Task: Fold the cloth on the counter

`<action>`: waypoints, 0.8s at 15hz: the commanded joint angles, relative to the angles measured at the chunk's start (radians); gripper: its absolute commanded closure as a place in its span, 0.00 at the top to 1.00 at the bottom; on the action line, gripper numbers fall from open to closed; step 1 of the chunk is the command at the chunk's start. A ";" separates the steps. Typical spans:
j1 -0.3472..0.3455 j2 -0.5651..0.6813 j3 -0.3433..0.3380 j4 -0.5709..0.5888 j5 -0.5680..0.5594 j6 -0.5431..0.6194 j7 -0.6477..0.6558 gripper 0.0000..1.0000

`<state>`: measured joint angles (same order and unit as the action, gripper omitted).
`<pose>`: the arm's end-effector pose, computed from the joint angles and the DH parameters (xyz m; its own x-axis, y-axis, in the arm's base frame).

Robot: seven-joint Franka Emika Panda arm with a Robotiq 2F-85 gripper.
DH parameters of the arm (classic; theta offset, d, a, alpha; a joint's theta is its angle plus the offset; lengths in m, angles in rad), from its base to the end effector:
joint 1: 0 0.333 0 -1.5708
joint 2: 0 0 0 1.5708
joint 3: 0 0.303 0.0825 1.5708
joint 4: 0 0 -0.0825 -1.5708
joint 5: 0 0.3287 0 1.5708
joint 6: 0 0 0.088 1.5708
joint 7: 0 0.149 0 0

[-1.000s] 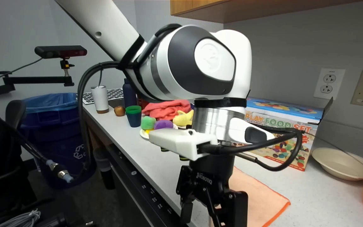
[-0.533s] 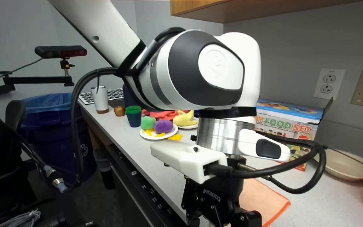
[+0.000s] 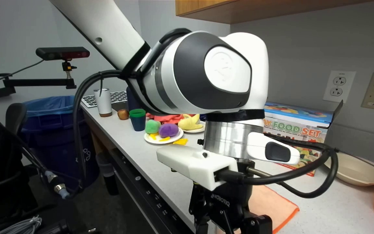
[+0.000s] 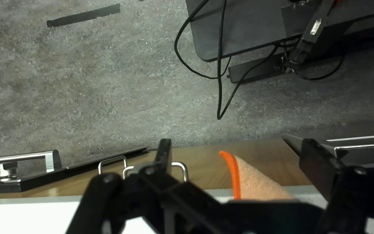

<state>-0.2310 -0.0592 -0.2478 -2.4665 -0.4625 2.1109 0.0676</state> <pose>0.3322 -0.2130 0.2880 0.9105 -0.2774 -0.3065 -0.1813 -0.9344 0.3068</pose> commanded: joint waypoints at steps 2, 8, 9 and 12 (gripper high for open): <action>-0.019 0.016 -0.015 -0.013 0.006 0.094 -0.115 1.00; -0.039 0.028 -0.047 -0.032 0.085 0.148 -0.272 1.00; -0.041 0.029 -0.050 -0.037 0.105 0.157 -0.303 1.00; -0.047 0.045 -0.059 -0.043 0.128 0.195 -0.360 1.00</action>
<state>-0.2605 -0.0252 -0.3009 -2.4979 -0.3708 2.2551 -0.2156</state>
